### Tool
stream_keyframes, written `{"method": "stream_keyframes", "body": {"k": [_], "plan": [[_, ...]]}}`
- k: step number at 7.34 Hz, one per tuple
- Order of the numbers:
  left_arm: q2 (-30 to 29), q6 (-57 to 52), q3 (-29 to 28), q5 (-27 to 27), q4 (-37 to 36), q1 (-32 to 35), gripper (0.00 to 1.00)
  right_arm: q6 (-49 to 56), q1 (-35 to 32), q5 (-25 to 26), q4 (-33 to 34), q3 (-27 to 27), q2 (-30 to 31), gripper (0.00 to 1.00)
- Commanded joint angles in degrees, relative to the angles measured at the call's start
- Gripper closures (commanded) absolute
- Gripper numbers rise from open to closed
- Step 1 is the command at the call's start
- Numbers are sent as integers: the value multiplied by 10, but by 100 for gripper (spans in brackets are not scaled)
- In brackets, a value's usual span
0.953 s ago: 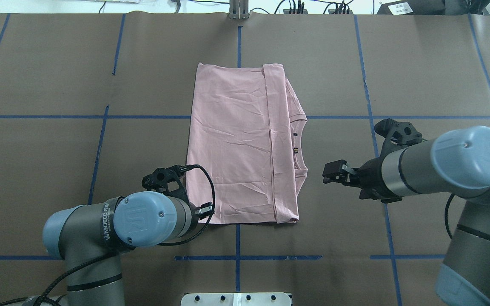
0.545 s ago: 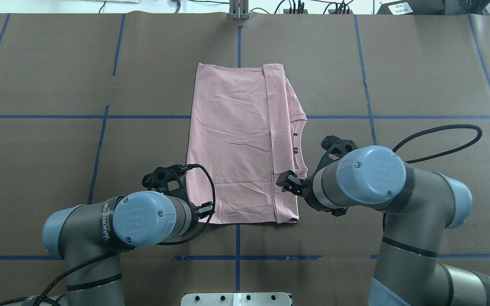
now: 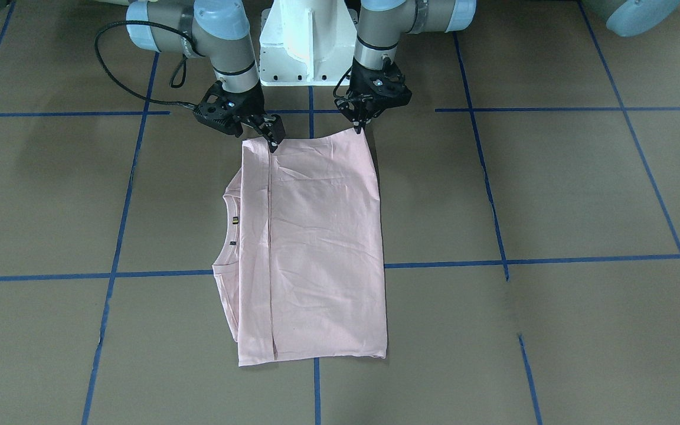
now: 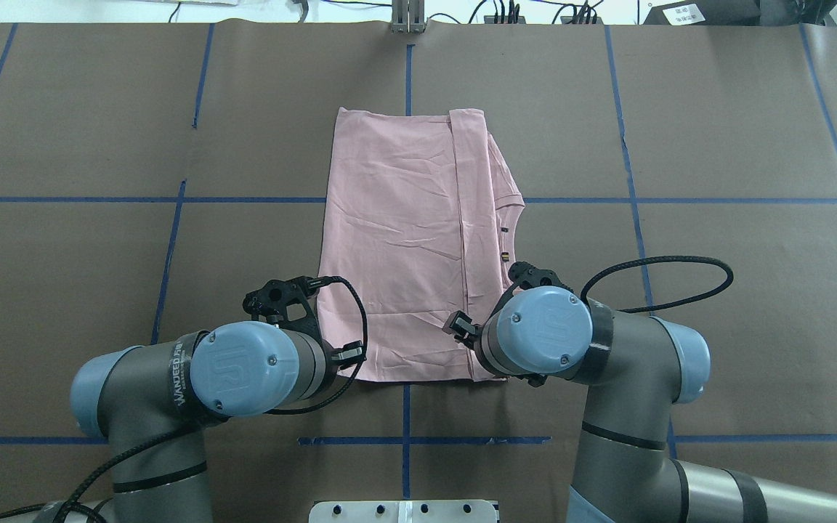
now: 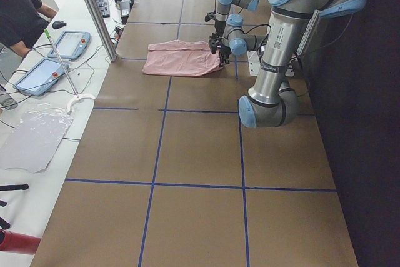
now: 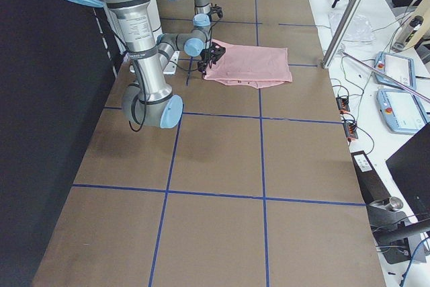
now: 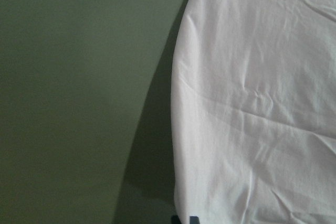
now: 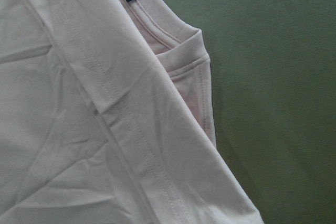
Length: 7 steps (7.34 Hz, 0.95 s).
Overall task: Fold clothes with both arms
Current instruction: 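Move the right gripper to the shirt's near corner beside the left gripper, then pinch the shirt's near edge with both grippers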
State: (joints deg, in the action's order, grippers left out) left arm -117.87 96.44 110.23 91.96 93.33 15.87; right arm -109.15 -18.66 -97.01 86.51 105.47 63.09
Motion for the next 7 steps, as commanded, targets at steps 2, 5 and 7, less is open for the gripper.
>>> {"method": "stream_keyframes", "body": {"k": [2,5,7], "plan": [[0,-1,-1,1,1,0,100,0,2,2,2,-38,-19,0],[0,-1,-3,1,1,0,100,0,4,2,3,-47,-22,0],[0,-2,-3,1,1,0,100,0,5,1,4,-46,-23,26]]}}
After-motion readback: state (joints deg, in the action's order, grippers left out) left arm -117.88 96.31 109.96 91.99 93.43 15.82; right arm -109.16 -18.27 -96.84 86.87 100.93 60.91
